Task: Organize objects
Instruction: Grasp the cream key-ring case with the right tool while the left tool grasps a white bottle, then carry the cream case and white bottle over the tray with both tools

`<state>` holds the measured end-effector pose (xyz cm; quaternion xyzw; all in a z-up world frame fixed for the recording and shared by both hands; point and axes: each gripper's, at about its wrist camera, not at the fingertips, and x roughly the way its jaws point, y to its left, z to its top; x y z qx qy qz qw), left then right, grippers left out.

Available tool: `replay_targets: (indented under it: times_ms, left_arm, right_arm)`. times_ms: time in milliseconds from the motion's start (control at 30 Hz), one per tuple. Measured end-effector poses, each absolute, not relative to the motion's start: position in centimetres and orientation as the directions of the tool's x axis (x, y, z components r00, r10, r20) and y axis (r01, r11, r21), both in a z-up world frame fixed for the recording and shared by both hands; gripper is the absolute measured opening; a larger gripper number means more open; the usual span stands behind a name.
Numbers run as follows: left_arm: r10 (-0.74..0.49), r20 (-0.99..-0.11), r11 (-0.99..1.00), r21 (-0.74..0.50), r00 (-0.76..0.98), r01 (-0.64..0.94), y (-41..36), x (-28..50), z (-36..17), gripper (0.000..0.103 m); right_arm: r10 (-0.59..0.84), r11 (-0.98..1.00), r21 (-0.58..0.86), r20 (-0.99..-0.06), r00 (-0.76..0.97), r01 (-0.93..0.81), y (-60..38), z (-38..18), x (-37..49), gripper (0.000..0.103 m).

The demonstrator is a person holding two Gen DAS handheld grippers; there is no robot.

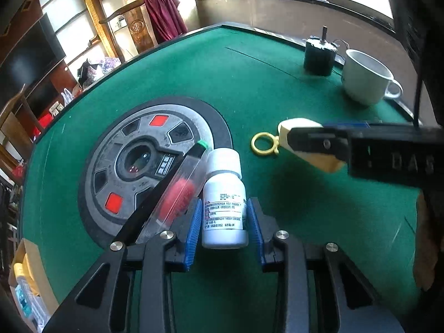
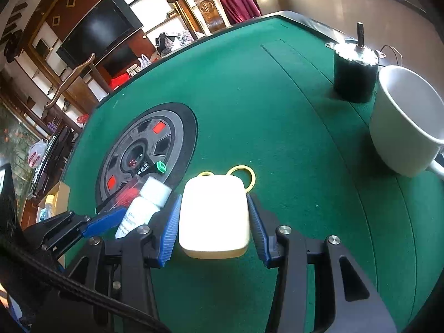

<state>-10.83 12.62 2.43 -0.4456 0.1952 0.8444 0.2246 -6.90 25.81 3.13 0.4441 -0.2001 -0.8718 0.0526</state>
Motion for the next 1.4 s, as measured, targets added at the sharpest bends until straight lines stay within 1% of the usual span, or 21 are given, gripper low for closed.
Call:
replay_targets:
  times_ms: [100,267,500,700,833,933,1033,1167,1267,1400]
  left_arm:
    - [0.216,-0.839,-0.835,0.106,-0.500,-0.539,13.2,-11.6,2.3,0.029]
    - [0.199,-0.850,-0.849,0.098,-0.488,-0.519,14.0,-12.4,1.0,0.029]
    - [0.223,-0.826,-0.884,0.053,-0.518,-0.465,13.6,-12.6,0.6,0.029]
    - [0.201,-0.800,-0.924,0.037,-0.566,-0.381,11.8,-9.5,0.8,0.029]
    - [0.186,-0.760,-0.945,0.036,-0.623,-0.326,9.6,-6.0,1.8,0.029]
    - [0.173,-0.716,-0.962,0.023,-0.676,-0.271,7.3,-3.2,3.0,0.029]
    - [0.109,-0.658,-0.978,0.065,-0.745,-0.201,5.4,-1.2,4.0,0.029]
    - [0.049,-0.597,-0.990,0.080,-0.801,-0.120,3.1,0.6,4.9,0.029]
    - [0.016,-0.574,-0.992,0.091,-0.819,-0.083,1.7,1.2,4.9,0.029]
    - [-0.009,-0.575,-0.994,0.098,-0.818,-0.058,0.9,0.9,4.3,0.029]
  right_arm:
    - [-0.264,-0.917,0.389,-0.756,-0.599,-0.088,25.8,3.1,-6.8,0.045]
    - [-0.255,-0.917,0.386,-0.760,-0.598,-0.099,26.0,3.0,-6.9,0.045]
    - [-0.251,-0.919,0.380,-0.763,-0.596,-0.100,26.2,2.8,-7.0,0.045]
    - [-0.249,-0.921,0.379,-0.754,-0.607,-0.093,26.1,3.2,-6.7,0.045]
    - [-0.253,-0.926,0.372,-0.750,-0.611,-0.073,25.6,3.3,-6.4,0.045]
    - [-0.272,-0.926,0.375,-0.734,-0.622,-0.038,25.0,3.7,-6.2,0.045]
    - [-0.301,-0.931,0.363,-0.712,-0.635,0.034,23.4,4.3,-5.8,0.045]
    - [-0.352,-0.929,0.337,-0.683,-0.641,0.151,20.5,4.9,-4.8,0.045]
    - [-0.398,-0.916,0.325,-0.671,-0.626,0.234,18.4,5.0,-4.1,0.045]
    - [-0.443,-0.897,0.320,-0.669,-0.597,0.307,16.6,4.5,-3.5,0.045]
